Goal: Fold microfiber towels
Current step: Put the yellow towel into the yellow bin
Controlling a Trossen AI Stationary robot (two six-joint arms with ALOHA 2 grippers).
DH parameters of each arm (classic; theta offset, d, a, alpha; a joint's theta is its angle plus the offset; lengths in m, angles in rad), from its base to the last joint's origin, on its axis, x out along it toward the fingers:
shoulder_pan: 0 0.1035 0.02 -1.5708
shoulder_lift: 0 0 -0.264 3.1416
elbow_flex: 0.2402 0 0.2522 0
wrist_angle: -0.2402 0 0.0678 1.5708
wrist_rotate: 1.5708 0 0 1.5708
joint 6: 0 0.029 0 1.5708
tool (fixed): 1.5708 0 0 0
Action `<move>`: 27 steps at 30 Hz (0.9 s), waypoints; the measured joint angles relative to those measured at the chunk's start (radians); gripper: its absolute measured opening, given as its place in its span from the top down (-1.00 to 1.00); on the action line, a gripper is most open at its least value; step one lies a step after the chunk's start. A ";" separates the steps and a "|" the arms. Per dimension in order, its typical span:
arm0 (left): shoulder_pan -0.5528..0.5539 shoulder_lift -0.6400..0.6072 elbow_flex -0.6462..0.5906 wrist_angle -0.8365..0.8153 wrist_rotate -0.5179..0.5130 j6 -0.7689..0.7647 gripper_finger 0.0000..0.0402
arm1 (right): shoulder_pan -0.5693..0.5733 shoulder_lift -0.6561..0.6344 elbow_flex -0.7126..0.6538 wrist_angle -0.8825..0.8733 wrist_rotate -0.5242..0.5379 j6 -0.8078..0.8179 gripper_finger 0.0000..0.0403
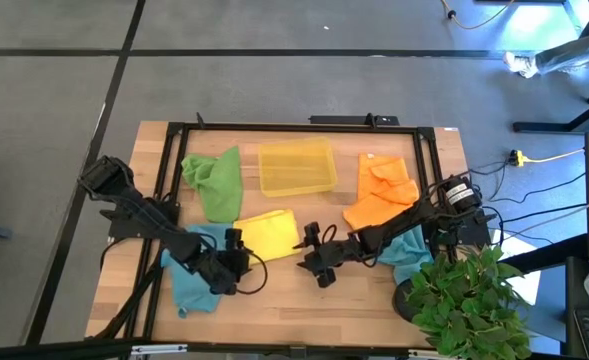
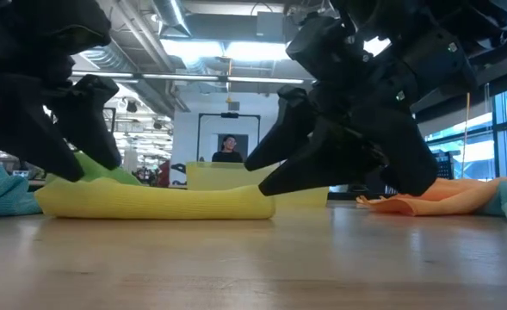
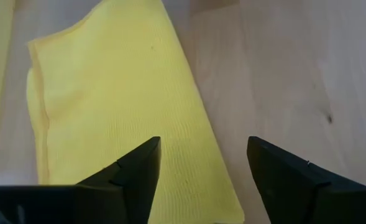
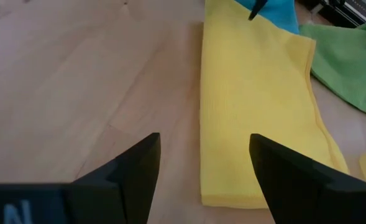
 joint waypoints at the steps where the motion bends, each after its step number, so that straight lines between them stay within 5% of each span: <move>1: 0.001 0.000 0.011 -0.012 0.007 0.008 -0.21 | -0.001 0.000 0.000 0.001 0.000 0.000 -0.23; 8: -0.028 0.008 0.091 -0.114 0.010 0.036 -0.39 | -0.002 0.000 0.000 0.001 -0.016 -0.002 -0.23; 18: -0.062 0.102 0.091 -0.135 0.001 0.011 -0.39 | -0.005 0.037 0.000 0.002 -0.069 -0.001 -0.39; 27: -0.074 0.114 0.092 -0.160 -0.072 0.029 -0.42 | -0.009 0.037 0.000 0.026 0.024 -0.074 -0.59</move>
